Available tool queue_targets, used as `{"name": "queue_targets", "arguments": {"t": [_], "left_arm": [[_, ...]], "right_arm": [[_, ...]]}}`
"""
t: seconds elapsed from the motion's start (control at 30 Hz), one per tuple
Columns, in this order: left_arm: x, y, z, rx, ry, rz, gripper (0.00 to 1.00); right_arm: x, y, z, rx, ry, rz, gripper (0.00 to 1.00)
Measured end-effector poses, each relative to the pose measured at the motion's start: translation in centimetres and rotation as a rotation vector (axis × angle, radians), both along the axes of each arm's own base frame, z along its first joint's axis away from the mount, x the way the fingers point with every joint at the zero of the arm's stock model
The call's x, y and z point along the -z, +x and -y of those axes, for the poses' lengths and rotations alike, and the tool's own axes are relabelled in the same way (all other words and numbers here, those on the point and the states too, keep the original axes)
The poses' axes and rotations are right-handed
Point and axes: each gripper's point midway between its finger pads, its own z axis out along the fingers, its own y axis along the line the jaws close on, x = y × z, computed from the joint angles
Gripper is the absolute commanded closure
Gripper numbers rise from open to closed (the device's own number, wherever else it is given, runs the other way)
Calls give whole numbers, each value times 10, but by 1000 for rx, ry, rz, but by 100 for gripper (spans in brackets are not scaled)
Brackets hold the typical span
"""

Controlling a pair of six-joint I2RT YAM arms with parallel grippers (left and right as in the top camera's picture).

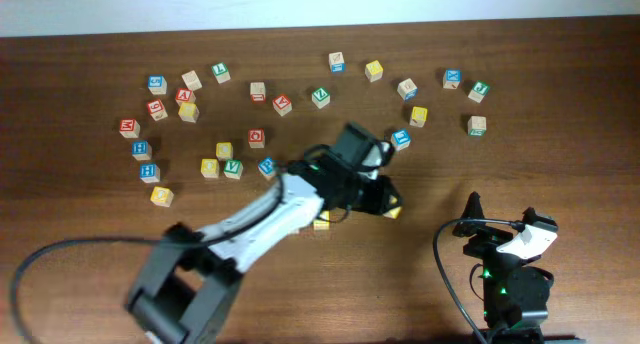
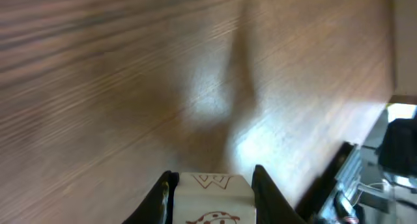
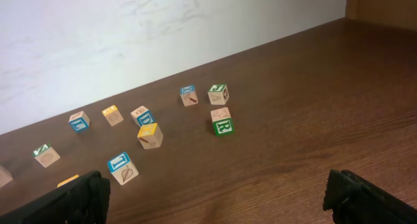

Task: Spell out RSS

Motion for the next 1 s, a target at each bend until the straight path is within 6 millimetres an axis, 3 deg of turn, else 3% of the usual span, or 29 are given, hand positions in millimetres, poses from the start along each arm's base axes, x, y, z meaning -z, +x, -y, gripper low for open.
{"name": "queue_targets", "arguments": {"t": [0.1,0.2,0.4,0.53,0.67,0.77,0.9,0.97,1.0], "left_arm": [[55,-20,17,22,48,-117,81],[70,-29,27,58,-4,-192,79],[70,-31,28,57,-9,-212,73],[78,-25,25,33,16,-199,57],[75,-19,28,27,10,-179,54],[75,-10,23,6,11,-165,55],[72,22,-2,-19,47,-112,50],[60,41,-31,-29,151,-27,63],[29,45,-44,-20,196,47,78]], "right_arm": [[0,0,0,0,0,0,2],[0,0,0,0,1,0,2],[0,0,0,0,0,0,2],[0,0,0,0,0,0,2],[0,0,0,0,0,0,2],[0,0,0,0,0,0,2],[0,0,0,0,0,0,2],[0,0,0,0,0,0,2],[0,0,0,0,0,0,2]]}}
